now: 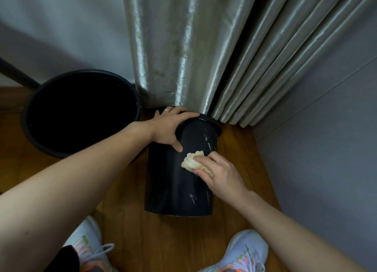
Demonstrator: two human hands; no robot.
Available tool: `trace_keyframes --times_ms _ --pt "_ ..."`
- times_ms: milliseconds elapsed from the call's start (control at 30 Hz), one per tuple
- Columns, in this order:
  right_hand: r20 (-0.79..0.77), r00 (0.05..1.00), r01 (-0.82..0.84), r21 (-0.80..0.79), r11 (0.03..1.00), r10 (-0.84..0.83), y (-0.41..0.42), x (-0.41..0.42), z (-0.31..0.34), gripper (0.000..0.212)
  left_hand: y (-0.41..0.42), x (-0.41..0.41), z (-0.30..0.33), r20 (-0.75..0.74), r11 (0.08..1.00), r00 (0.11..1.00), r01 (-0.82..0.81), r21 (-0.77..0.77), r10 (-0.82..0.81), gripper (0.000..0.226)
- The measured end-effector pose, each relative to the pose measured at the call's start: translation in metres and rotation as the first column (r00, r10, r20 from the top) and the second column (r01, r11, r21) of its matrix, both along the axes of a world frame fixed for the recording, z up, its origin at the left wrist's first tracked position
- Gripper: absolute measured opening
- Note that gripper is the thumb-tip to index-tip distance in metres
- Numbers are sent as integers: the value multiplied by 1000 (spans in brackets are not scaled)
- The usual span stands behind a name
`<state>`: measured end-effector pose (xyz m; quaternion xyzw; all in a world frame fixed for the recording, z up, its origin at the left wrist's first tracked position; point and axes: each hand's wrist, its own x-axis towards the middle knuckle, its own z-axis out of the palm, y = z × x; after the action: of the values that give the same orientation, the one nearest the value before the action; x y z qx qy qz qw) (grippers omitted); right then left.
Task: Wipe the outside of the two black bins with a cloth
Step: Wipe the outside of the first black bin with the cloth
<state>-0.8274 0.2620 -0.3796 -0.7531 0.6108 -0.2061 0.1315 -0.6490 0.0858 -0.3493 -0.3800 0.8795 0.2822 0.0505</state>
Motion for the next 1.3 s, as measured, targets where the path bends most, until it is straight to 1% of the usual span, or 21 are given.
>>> trace_keyframes --times_ms 67,167,233,300,400,433,467,500,567,633,700,767,800,867,933,967,1000,1100,1167,1233,1300 --pt "-22 995 -101 -12 995 100 8 1 -1 32 0 2 -1 35 1000 999 7 -7 -7 123" --pt "-125 916 -387 -14 922 382 27 3 -5 25 -5 11 -3 46 1000 999 18 -9 -17 125" --pt "-157 879 -457 -17 889 449 30 1 -6 23 -7 16 -5 43 999 998 39 -24 -38 125" --pt "-158 910 -393 -36 919 383 19 1 -4 25 -7 17 -7 40 998 998 47 -41 -45 125" --pt "-127 985 -127 -50 991 119 -5 5 1 35 -7 16 -8 31 998 999 45 -48 -44 125" --pt "-126 990 -70 -58 996 62 -9 7 2 36 -7 16 -9 29 998 999 47 -51 -46 125" --pt "-129 990 -60 -63 996 51 -10 8 3 36 -7 17 -9 25 997 999 49 -52 -48 125" --pt "-139 987 -94 -62 994 85 -6 9 2 36 -8 19 -10 20 997 999 49 -51 -48 126" --pt "-153 957 -255 -35 966 247 12 9 0 30 -11 22 -12 5 998 999 45 -43 -45 126" --pt "-169 886 -438 5 899 433 34 6 -5 25 -12 24 -13 -1 998 999 52 -40 -52 126" --pt "-206 828 -526 32 850 521 44 3 -9 25 -12 24 -14 3 998 998 56 -43 -56 125" --pt "-222 844 -502 -2 865 489 38 0 -10 25 -12 22 -15 3 998 999 54 -42 -53 125" --pt "-214 879 -443 -32 896 427 32 0 -9 25 -12 21 -16 0 997 998 55 -46 -55 125" --pt "-179 955 -251 -69 966 235 18 1 -7 28 -13 21 -17 -2 997 998 57 -51 -57 126" --pt "-153 983 -118 -84 989 104 13 3 -6 29 -13 21 -17 1 998 999 49 -45 -49 126" --pt "-149 983 -118 -84 989 105 16 4 -6 29 -13 22 -17 3 998 999 46 -43 -46 126" --pt "-151 976 -168 -74 983 155 21 6 -7 28 -13 22 -16 2 998 999 44 -41 -44 126" --pt "-164 896 -420 -13 907 413 45 6 -11 22 -13 24 -15 -1 998 999 50 -37 -50 126" --pt "-179 856 -492 4 871 485 50 3 -13 20 -13 23 -15 0 998 998 56 -37 -56 125" --pt "-186 879 -450 -23 893 438 41 0 -13 23 -13 22 -15 -1 998 998 55 -39 -55 125" --pt "-155 950 -283 -63 957 271 23 0 -10 28 -13 22 -15 -7 998 999 50 -40 -51 126"
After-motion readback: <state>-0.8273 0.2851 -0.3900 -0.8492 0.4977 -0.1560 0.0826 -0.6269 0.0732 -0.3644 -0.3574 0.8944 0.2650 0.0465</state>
